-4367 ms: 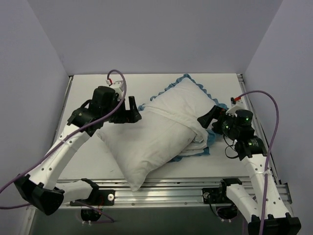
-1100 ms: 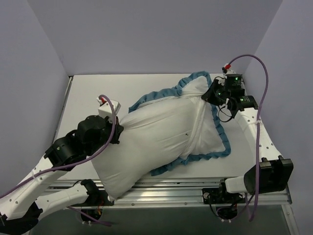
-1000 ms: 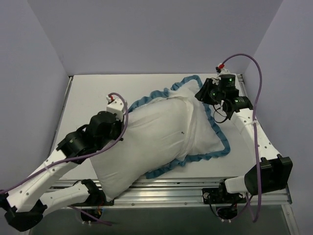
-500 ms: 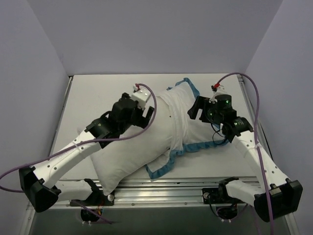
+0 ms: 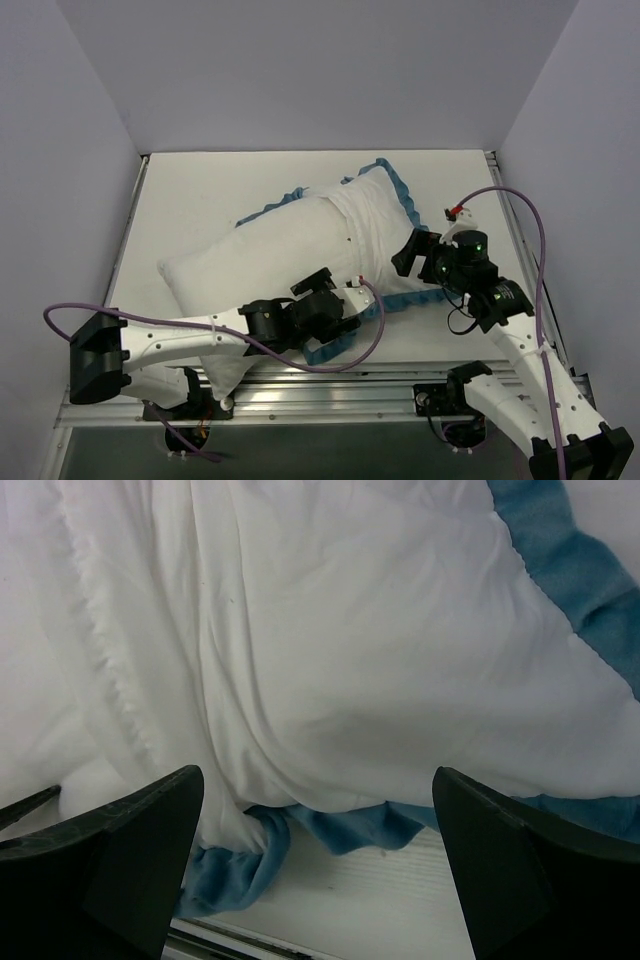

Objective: Remove the pillowcase from the pillow

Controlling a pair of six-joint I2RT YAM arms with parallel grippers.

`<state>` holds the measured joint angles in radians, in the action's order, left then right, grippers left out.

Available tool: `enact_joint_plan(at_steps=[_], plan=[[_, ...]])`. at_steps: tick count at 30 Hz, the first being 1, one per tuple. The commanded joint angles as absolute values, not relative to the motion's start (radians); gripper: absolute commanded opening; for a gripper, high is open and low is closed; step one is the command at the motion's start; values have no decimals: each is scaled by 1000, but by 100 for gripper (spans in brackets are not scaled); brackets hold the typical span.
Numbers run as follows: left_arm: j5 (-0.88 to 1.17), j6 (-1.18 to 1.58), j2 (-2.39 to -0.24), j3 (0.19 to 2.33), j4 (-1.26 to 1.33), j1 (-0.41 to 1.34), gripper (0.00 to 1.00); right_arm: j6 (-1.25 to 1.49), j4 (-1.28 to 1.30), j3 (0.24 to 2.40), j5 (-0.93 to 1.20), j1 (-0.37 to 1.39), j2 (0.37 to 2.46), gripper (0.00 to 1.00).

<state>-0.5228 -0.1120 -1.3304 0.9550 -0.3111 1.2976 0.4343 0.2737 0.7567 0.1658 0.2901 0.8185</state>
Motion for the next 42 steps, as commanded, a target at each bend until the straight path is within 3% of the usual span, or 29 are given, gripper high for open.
enact_joint_plan(at_steps=[1, 7, 8, 11, 12, 14, 15, 18, 28, 36, 42], plan=[[-607, -63, -1382, 919, -143, 1302, 94, 446, 288, 733, 181, 299, 785, 93], [-701, 23, -1515, 861, -31, 1260, 95, 483, 269, 692, 219, 299, 761, 95], [-707, 46, -1531, 865, -29, 1252, 100, 489, 264, 686, 222, 301, 753, 95], [-706, 78, -1569, 887, -29, 1217, 77, 514, 250, 655, 227, 302, 747, 96], [-701, 81, -1575, 893, -29, 1207, 60, 521, 245, 647, 235, 304, 746, 96], [-677, 95, -1566, 916, -40, 1194, 43, 549, 229, 620, 241, 304, 741, 97], [-667, 101, -1551, 922, -40, 1187, 25, 560, 219, 609, 247, 305, 738, 98], [-627, 117, -1508, 931, -37, 1174, 3, 604, 170, 560, 278, 308, 729, 98], [-551, 155, -1319, 1046, -161, 1166, 2, 742, -81, 414, 344, 325, 736, 97], [-529, 160, -1299, 1109, -207, 1158, 2, 841, -230, 368, 328, 374, 750, 98], [-525, 169, -1289, 1100, -207, 1158, 2, 861, -264, 371, 298, 396, 758, 88]])
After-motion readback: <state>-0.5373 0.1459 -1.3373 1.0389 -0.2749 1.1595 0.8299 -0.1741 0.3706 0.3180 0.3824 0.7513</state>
